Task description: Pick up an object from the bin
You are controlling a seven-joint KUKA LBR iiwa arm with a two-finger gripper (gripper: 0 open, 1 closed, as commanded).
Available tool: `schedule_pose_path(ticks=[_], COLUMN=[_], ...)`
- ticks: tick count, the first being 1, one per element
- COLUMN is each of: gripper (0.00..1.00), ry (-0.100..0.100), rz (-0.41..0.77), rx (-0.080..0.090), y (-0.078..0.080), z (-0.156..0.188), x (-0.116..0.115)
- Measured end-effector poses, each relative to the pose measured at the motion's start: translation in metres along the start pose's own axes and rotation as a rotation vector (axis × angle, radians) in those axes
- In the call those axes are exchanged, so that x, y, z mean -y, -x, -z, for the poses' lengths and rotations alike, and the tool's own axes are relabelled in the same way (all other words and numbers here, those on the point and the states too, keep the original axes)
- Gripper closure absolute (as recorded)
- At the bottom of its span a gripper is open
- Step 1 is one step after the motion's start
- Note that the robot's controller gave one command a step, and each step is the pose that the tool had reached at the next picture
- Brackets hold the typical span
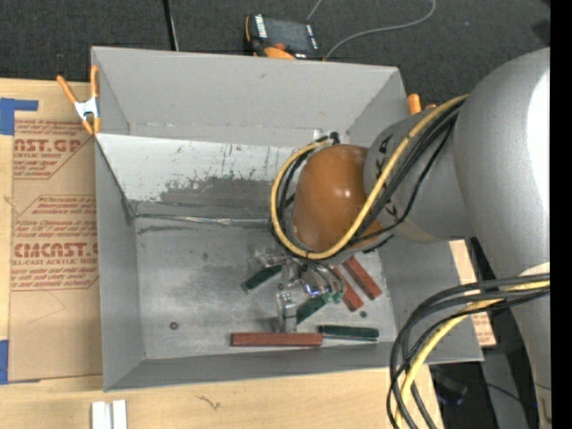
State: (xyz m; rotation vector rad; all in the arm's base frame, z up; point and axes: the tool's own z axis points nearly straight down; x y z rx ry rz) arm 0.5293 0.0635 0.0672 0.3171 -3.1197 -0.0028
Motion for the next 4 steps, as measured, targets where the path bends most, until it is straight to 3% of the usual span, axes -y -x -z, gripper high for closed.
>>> schedule_pose_path(ticks=[1, 2, 3, 4], gripper=[0.00, 0.00, 1.00, 1.00], ry=[-0.005, 0.003, -0.001, -0.003], rz=[-0.016, 0.022, 0.014, 0.046], rx=[0.007, 0.008, 0.008, 0.013], y=[-0.003, 0.013, 0.012, -0.037], z=[0.005, 0.003, 0.003, 0.157], x=[0.084, -0.007, -0.001, 0.000])
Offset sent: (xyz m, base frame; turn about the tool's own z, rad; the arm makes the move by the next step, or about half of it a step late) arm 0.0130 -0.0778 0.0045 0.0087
